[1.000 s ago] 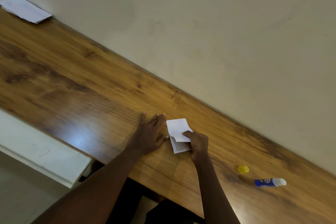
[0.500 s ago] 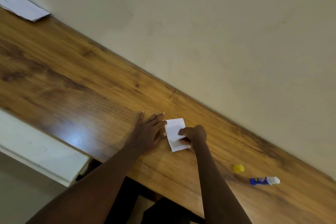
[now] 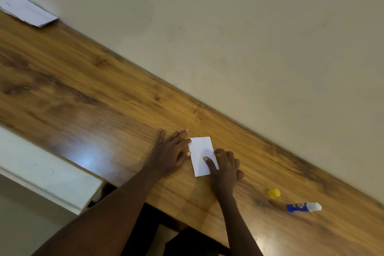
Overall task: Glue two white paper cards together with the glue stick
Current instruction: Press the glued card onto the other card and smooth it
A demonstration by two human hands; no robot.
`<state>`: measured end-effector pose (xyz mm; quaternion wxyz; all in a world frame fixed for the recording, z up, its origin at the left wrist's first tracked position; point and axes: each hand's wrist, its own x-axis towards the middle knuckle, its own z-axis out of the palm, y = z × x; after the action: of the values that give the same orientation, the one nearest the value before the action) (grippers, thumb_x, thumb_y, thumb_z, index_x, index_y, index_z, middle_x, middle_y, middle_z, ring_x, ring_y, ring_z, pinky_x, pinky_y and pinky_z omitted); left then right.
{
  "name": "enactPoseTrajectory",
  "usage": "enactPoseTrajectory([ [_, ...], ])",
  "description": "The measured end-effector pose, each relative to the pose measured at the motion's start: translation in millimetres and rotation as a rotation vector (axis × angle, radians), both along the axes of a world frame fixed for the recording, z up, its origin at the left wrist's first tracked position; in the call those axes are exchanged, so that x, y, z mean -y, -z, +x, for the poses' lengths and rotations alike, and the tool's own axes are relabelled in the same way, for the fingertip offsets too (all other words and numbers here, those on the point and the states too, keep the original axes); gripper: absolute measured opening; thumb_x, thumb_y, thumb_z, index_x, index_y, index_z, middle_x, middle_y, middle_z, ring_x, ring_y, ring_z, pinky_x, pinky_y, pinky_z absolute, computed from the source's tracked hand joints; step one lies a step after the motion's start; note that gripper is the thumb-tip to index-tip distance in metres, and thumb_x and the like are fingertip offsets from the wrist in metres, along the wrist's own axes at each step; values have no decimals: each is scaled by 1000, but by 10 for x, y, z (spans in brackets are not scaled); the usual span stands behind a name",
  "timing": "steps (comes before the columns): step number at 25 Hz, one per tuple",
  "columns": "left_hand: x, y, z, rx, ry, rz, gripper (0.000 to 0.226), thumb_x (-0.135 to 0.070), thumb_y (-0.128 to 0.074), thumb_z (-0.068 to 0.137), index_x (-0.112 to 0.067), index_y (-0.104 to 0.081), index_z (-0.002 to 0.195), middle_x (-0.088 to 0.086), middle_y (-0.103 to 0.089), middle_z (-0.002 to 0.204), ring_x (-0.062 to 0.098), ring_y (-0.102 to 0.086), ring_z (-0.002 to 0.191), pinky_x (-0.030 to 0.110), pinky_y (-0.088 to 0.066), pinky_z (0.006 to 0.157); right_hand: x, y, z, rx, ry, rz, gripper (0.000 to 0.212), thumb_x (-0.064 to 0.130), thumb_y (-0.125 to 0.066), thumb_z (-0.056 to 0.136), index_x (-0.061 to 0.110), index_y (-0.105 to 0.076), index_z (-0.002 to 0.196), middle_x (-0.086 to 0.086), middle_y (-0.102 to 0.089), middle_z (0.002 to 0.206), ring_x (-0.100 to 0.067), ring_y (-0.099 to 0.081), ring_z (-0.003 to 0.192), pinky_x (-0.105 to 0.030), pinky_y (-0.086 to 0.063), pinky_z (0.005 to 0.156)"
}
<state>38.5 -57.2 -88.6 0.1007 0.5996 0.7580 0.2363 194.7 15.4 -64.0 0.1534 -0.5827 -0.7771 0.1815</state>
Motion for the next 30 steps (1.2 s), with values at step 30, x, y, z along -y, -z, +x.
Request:
enactPoseTrajectory([
  [30, 5, -74, 6, -35, -9, -96, 66, -61, -44, 82, -28, -33, 137, -4, -22, 154, 13, -16, 143, 44, 4, 117, 179, -210, 268, 384, -120, 3, 33, 43, -51, 85, 30, -56, 115, 1, -33, 138, -22, -27, 124, -43, -25, 97],
])
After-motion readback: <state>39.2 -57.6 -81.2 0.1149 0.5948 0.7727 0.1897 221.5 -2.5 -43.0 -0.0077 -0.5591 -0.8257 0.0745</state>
